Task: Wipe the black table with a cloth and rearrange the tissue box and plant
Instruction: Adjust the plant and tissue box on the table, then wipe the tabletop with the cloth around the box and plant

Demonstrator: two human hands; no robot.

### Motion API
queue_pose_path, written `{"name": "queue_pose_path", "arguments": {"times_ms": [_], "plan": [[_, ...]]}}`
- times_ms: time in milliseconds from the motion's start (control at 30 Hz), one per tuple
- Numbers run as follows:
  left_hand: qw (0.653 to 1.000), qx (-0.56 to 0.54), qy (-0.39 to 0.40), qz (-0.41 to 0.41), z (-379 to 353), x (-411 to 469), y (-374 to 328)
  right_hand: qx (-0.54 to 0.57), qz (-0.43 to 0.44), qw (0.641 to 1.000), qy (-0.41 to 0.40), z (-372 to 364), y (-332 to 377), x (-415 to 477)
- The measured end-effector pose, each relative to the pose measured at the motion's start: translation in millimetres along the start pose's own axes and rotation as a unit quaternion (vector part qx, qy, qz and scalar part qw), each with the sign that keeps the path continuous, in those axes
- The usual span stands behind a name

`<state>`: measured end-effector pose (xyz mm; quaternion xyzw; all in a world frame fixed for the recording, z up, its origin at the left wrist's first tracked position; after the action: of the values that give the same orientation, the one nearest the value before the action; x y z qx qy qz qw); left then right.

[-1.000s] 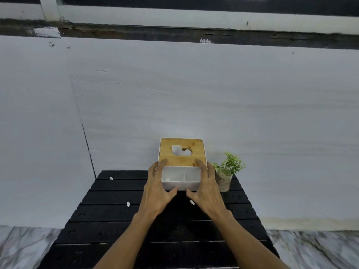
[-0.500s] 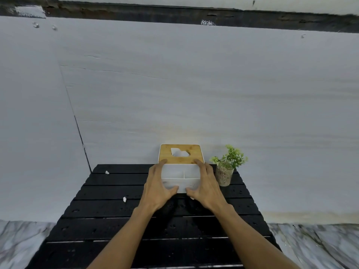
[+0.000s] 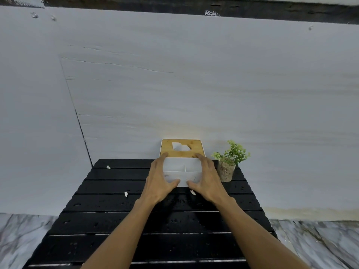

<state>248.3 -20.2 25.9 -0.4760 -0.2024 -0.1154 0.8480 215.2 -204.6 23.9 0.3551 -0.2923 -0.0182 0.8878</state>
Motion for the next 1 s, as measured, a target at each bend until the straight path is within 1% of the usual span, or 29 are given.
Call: {"name": "queue_pose_path", "arguments": {"times_ms": [200, 267, 400, 500, 633, 733, 833, 933, 1000], "plan": [[1.0, -0.011, 0.007, 0.007, 0.6, -0.8, -2.7, -0.007, -0.009, 1.0, 0.011, -3.3, 1.0, -3.2], [1.0, -0.02, -0.002, 0.005, 4.8, -0.5, -4.1, -0.014, -0.011, 1.0, 0.016, -2.5, 2.0, -6.8], [0.998, 0.043, -0.021, 0.029, 20.6, -25.1, -4.0, -0.023, -0.027, 0.999, 0.007, 7.0, 4.5, -25.9], [0.993, 0.108, -0.036, 0.018, 37.3, -52.3, -9.4, -0.033, -0.048, 0.998, 0.023, 17.0, 9.1, -50.5], [0.988, 0.157, 0.004, 0.003, 50.9, -94.5, -21.1, -0.051, -0.051, 0.997, 0.039, 40.9, 23.4, -88.5], [0.985, 0.166, 0.035, -0.033, 59.0, -134.5, -45.8, -0.085, -0.049, 0.994, 0.049, 65.2, 33.8, -122.3], [0.98, 0.179, 0.061, -0.06, 68.9, -176.9, -65.5, -0.132, -0.025, 0.99, 0.053, 92.3, 44.7, -162.5], [0.975, 0.188, 0.081, -0.087, 77.1, -218.4, -81.0, -0.157, -0.019, 0.987, 0.035, 123.8, 46.2, -209.2], [0.97, 0.2, 0.098, -0.096, 80.0, -241.9, -89.8, -0.193, -0.007, 0.981, 0.017, 144.8, 42.8, -236.3]]}}
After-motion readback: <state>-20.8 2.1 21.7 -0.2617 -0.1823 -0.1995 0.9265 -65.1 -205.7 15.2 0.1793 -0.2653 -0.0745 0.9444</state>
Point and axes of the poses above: each hand's wrist, its own x-axis towards the middle knuckle, its own z-axis out of the back of the hand, y = z × x, the point moved 9 cm from there along x, towards the middle knuckle, and after that the axes turned 15 degrees about -y, right-handed, at the moved point
